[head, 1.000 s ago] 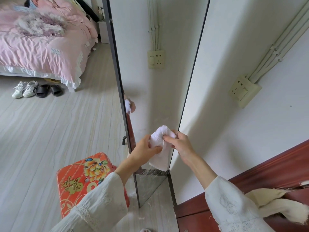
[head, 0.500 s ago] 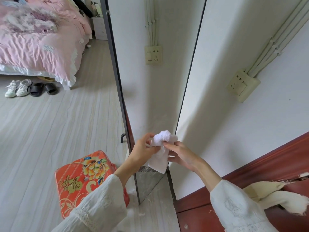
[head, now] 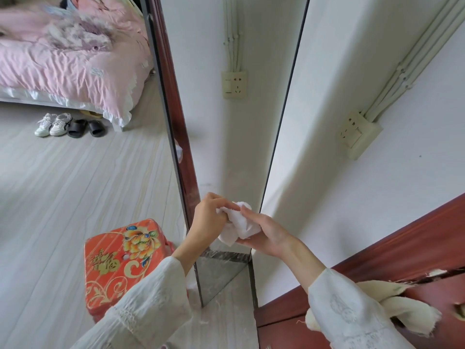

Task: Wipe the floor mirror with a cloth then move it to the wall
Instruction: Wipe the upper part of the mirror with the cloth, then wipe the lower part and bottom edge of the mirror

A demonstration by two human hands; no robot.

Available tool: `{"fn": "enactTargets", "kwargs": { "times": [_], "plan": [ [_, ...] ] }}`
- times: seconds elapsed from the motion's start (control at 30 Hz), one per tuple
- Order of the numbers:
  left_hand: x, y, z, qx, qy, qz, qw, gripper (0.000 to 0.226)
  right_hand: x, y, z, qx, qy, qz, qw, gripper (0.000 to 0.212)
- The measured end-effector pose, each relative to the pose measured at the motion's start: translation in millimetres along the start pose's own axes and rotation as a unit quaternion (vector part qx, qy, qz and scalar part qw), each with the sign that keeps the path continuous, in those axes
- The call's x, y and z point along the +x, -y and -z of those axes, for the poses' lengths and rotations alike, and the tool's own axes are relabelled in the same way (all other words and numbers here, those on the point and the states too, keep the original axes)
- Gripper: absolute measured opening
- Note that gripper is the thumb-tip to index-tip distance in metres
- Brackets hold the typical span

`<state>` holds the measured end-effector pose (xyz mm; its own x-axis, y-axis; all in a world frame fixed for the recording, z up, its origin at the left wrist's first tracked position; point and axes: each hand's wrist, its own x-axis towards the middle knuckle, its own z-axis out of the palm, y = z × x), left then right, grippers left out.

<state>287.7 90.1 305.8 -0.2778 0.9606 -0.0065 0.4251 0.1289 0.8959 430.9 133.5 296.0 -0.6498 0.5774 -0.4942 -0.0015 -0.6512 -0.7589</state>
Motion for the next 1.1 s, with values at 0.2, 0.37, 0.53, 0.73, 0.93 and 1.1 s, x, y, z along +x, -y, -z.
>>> {"fn": "enactTargets", "kwargs": {
  "times": [0.2,0.37,0.53,0.73,0.93,1.1],
  "plan": [
    [-12.6,9.7,6.3,-0.029,0.007,0.026,0.999,0.047,-5.4,-5.2,2.3,-0.051,-0.059,0.040,0.996,0.018],
    [-9.4,19.6,21.4,-0.067,-0.152,0.065,0.984,0.028,8.7,10.6,10.1,-0.159,-0.218,0.104,0.957,0.018],
    [6.1,29.5,39.2,-0.081,-0.256,0.070,0.961,0.018,24.3,30.4,7.1,-0.329,-0.332,0.156,0.870,0.054],
    [31.2,27.0,70.3,-0.097,-0.184,-0.030,0.978,0.041,53.4,77.3,-33.8,-0.446,-0.347,0.308,0.766,0.030],
    [49.9,9.6,94.9,-0.137,-0.070,-0.087,0.984,0.034,76.3,116.6,-86.8,-0.525,-0.380,0.496,0.577,0.040],
    [53.9,7.3,102.1,-0.152,-0.036,-0.083,0.984,0.019,102.2,71.2,-88.4,-0.525,-0.342,0.576,0.525,0.027]
  ]
}}
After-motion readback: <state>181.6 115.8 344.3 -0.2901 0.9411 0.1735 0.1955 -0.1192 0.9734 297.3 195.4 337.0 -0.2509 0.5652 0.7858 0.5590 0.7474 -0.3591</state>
